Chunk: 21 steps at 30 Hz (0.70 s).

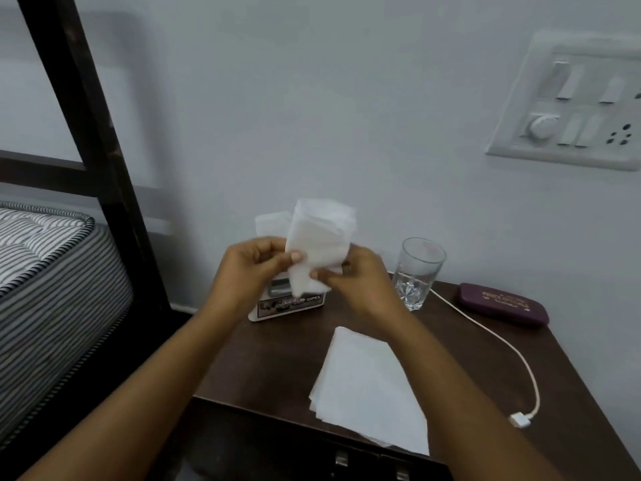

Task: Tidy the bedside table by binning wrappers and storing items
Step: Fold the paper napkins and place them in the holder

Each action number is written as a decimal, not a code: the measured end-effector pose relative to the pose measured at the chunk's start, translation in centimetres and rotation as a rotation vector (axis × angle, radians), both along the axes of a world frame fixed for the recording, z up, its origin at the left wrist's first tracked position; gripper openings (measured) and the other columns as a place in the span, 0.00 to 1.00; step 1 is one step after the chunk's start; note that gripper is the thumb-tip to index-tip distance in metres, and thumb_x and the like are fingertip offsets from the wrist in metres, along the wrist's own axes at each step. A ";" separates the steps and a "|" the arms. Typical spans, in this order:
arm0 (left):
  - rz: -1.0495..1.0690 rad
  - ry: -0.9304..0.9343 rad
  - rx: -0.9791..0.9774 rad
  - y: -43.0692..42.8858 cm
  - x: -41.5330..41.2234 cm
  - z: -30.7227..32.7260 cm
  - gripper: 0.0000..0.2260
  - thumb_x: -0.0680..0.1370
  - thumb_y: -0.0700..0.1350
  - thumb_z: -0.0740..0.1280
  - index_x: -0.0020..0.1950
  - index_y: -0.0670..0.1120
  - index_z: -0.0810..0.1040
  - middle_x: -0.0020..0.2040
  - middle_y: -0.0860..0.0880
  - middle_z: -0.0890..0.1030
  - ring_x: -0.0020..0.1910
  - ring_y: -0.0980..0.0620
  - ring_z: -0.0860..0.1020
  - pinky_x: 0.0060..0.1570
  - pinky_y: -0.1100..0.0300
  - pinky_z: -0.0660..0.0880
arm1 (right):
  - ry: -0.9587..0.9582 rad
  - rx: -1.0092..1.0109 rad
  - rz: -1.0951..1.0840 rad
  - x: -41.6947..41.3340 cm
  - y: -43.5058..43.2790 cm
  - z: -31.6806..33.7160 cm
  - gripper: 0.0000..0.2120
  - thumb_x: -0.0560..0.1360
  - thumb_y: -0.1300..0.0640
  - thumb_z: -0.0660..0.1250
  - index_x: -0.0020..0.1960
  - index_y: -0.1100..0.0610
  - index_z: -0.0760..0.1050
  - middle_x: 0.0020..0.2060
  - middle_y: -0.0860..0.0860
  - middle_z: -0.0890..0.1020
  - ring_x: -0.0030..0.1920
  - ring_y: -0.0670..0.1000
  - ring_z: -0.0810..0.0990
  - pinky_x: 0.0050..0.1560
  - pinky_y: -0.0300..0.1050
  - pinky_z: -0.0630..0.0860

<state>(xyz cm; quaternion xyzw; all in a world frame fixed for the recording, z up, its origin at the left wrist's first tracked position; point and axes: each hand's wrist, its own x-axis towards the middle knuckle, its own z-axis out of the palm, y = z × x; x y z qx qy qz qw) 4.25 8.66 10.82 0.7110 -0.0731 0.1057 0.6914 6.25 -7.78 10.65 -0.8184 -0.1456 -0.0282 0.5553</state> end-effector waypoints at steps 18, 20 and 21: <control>0.333 -0.054 0.460 4.3 7.2 -3.9 0.04 0.70 0.44 0.74 0.43 0.46 0.83 0.40 0.47 0.84 0.41 0.48 0.82 0.45 0.53 0.77 | -0.286 -0.734 -0.007 7.9 4.5 -2.0 0.16 0.69 0.47 0.70 0.55 0.50 0.75 0.42 0.49 0.76 0.56 0.52 0.71 0.49 0.49 0.57; 0.342 -0.050 0.513 4.3 7.5 -4.2 0.03 0.70 0.45 0.74 0.40 0.47 0.83 0.37 0.47 0.83 0.38 0.47 0.80 0.41 0.54 0.75 | -0.207 -0.652 0.005 8.0 4.1 -1.6 0.16 0.69 0.47 0.71 0.54 0.50 0.74 0.41 0.46 0.75 0.55 0.51 0.71 0.49 0.49 0.58; 0.350 -0.045 0.557 4.3 7.6 -4.3 0.05 0.70 0.47 0.74 0.38 0.46 0.82 0.34 0.46 0.82 0.35 0.46 0.79 0.38 0.54 0.74 | -0.179 -0.630 0.007 8.0 4.0 -1.5 0.15 0.70 0.48 0.70 0.53 0.50 0.74 0.41 0.46 0.76 0.54 0.52 0.72 0.49 0.50 0.58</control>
